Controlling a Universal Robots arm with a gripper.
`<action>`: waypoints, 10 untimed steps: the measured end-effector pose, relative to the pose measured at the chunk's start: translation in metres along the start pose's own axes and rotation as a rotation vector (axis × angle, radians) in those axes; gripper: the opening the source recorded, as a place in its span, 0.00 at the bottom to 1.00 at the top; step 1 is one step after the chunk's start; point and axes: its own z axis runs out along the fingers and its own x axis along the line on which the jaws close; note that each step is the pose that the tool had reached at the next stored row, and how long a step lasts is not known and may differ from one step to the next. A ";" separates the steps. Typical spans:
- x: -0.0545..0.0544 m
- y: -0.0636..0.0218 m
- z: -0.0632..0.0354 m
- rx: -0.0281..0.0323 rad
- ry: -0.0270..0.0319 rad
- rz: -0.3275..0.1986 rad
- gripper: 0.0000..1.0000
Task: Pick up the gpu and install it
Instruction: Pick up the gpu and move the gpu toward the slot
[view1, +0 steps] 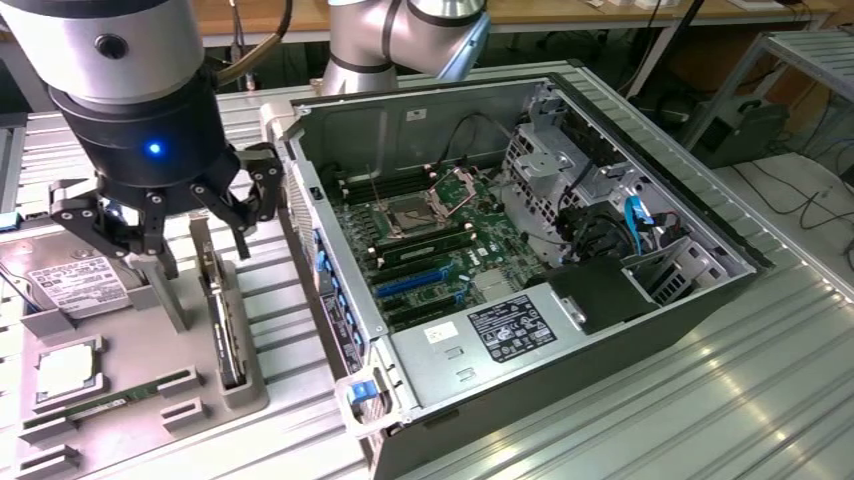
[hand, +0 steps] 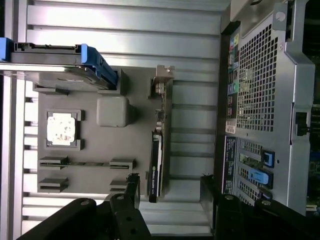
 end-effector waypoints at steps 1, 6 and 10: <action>0.000 -0.0012 0.0015 -0.0002 -0.0002 0.000 0.60; 0.001 -0.0067 0.0084 -0.0002 -0.0002 0.000 0.60; 0.001 -0.0072 0.0153 -0.0001 -0.0001 0.000 0.60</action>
